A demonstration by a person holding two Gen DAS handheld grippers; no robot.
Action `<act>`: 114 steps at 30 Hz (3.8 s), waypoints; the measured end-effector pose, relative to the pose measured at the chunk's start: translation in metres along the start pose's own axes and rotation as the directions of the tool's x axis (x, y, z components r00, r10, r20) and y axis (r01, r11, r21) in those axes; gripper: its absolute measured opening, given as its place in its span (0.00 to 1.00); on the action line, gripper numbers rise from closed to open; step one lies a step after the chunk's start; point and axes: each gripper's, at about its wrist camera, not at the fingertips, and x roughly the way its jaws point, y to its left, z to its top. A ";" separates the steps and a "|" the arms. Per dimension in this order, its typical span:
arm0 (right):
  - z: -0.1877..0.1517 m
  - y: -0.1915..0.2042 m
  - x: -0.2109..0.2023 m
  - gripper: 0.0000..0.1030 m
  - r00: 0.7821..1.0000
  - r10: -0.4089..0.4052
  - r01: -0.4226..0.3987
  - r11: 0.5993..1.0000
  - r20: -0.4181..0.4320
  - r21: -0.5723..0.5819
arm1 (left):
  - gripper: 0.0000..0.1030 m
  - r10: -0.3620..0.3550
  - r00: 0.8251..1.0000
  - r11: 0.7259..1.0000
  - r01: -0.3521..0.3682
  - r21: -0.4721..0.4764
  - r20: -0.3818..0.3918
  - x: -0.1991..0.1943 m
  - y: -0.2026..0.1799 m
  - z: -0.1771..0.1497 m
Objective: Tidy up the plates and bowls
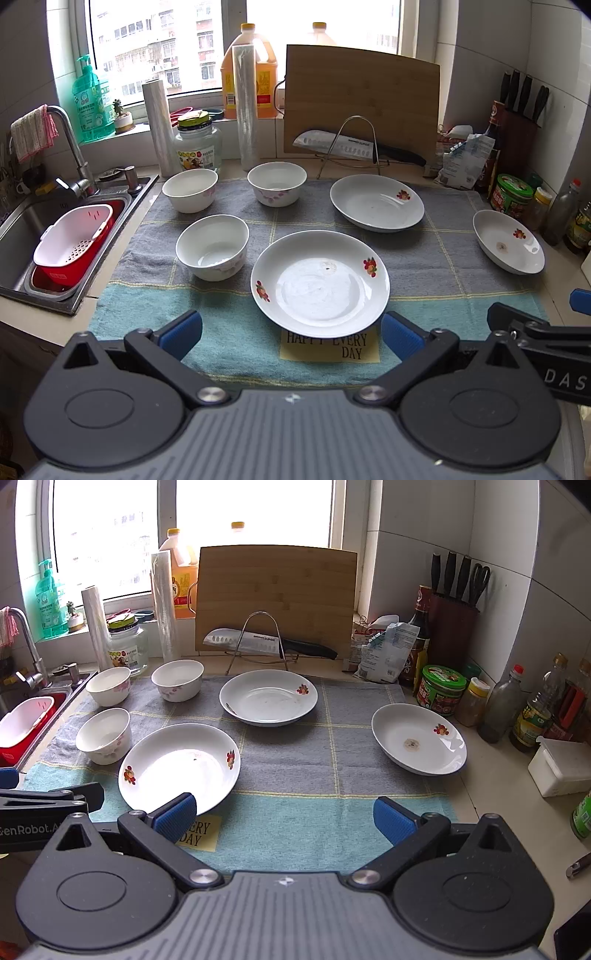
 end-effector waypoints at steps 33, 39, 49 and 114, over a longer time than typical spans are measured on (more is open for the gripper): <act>0.001 -0.001 -0.001 1.00 1.000 0.001 -0.001 1.000 0.016 0.001 | 0.99 0.005 1.000 1.000 -0.005 -0.001 0.003 -0.004 -0.001 0.004; 0.001 -0.001 -0.001 1.00 1.000 0.001 -0.001 1.000 0.016 0.000 | 0.99 0.007 1.000 1.000 -0.007 -0.002 0.002 -0.003 -0.002 0.005; 0.002 -0.001 0.000 1.00 1.000 0.002 -0.002 1.000 0.015 0.000 | 0.99 0.009 1.000 1.000 -0.009 -0.002 0.000 -0.002 -0.001 0.007; 0.041 -0.009 0.093 1.00 0.991 -0.120 0.116 0.991 0.052 0.062 | 0.99 -0.331 0.944 0.920 0.324 0.221 -0.006 0.131 0.004 0.084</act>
